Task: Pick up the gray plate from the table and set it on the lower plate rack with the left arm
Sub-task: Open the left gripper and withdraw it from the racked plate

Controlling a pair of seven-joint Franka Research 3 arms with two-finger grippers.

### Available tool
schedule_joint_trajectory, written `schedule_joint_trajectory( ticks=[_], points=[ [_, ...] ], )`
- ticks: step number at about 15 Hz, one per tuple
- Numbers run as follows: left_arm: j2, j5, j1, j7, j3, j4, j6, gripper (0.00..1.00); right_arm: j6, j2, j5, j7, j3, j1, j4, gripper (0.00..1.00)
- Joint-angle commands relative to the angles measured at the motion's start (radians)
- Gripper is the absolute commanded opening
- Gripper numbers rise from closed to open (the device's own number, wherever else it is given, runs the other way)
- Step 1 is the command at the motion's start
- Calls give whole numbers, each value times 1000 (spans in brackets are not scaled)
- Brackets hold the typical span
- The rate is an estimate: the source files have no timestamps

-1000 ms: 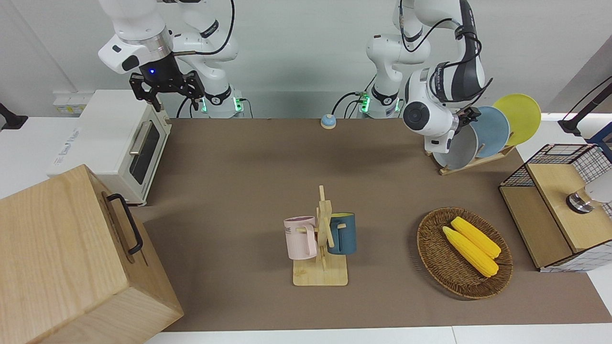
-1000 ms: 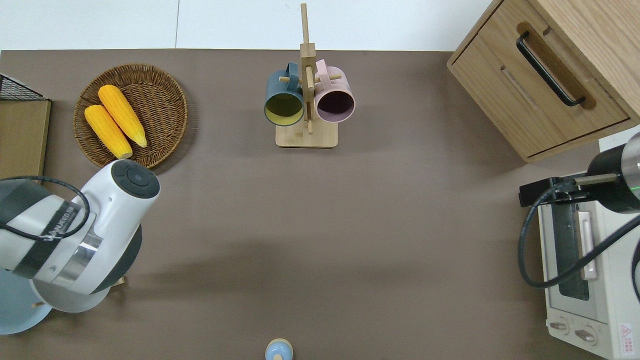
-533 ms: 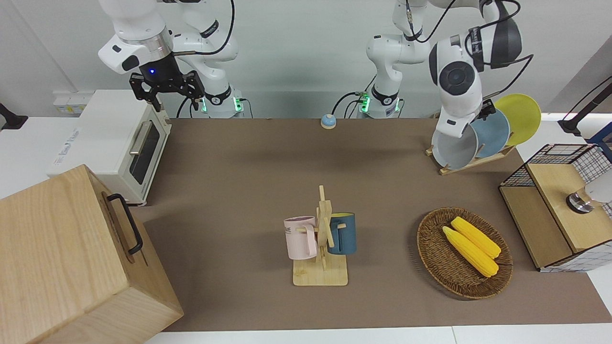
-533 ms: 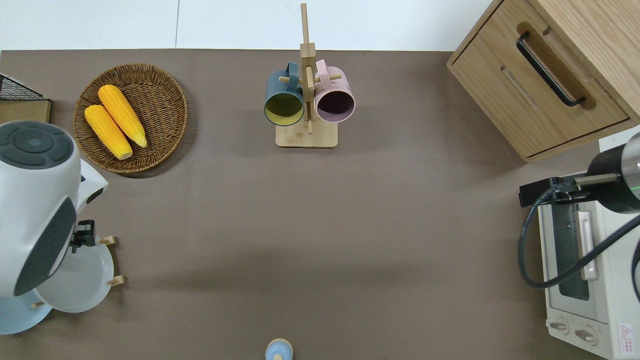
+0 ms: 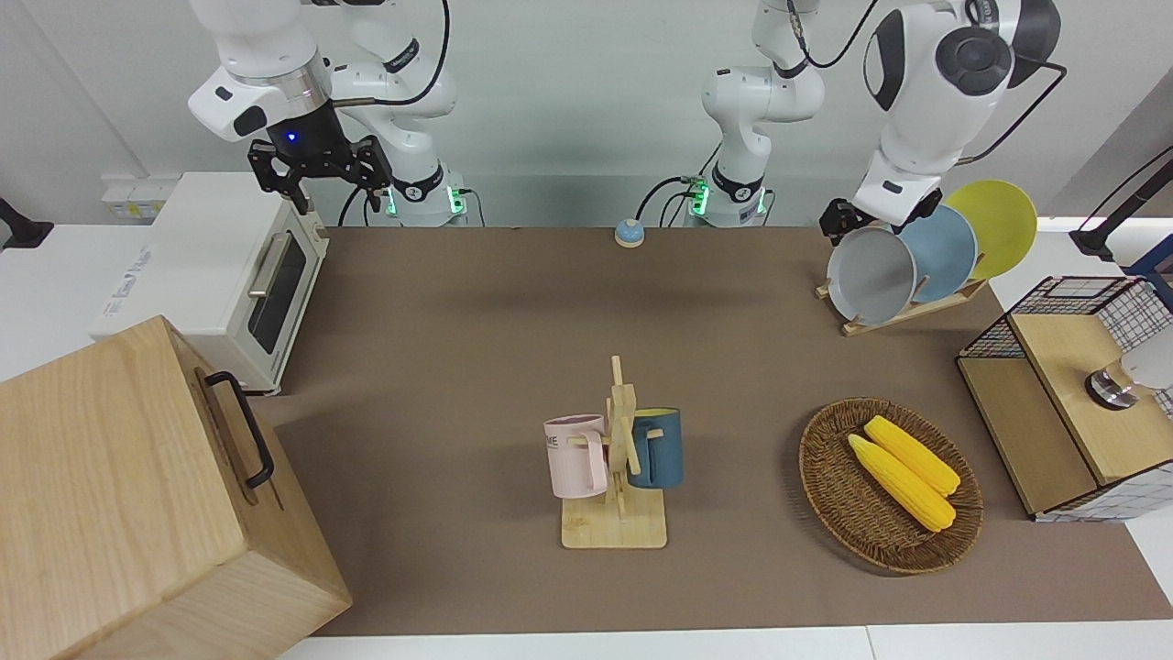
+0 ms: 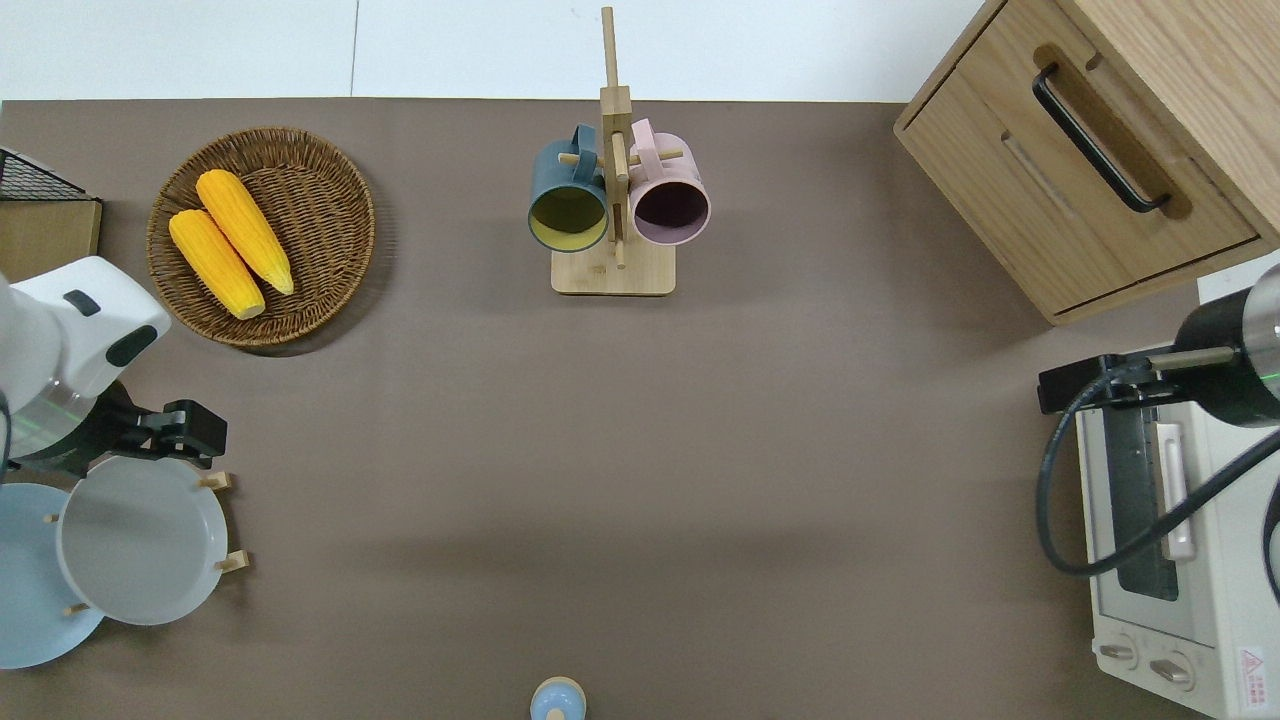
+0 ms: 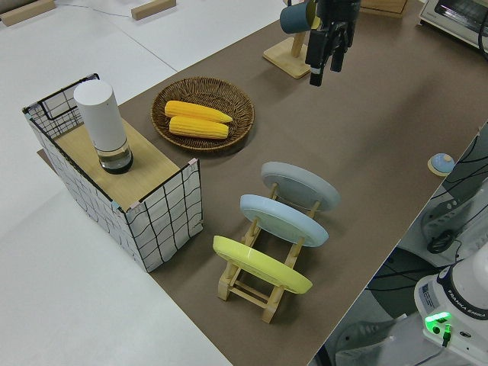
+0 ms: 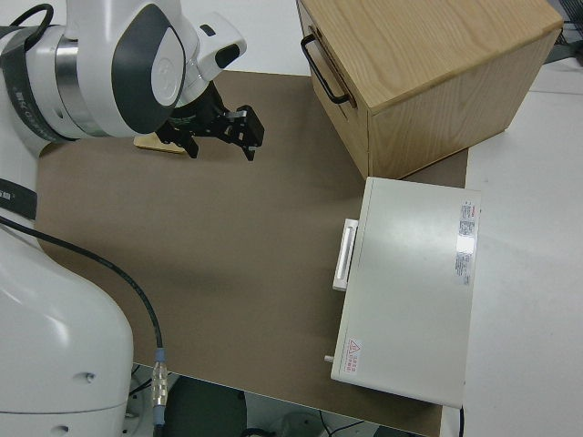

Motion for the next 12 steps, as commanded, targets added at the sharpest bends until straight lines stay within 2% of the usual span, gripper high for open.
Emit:
schedule_joint_trajectory(
  ticks=[1, 5, 10, 12],
  points=[
    [5, -123, 32, 73, 1, 54, -23, 995, -15, -2, 19, 9, 18, -25, 7, 990],
    [2, -161, 41, 122, 12, 147, -23, 995, -15, -2, 19, 9, 18, -25, 7, 990],
    [2, -176, 44, 127, 20, 177, -22, 998, -15, -2, 19, 9, 18, -25, 7, 990],
    [-2, -176, 62, 139, 9, 177, -20, 998, -15, -2, 19, 9, 18, -25, 7, 990]
  ],
)
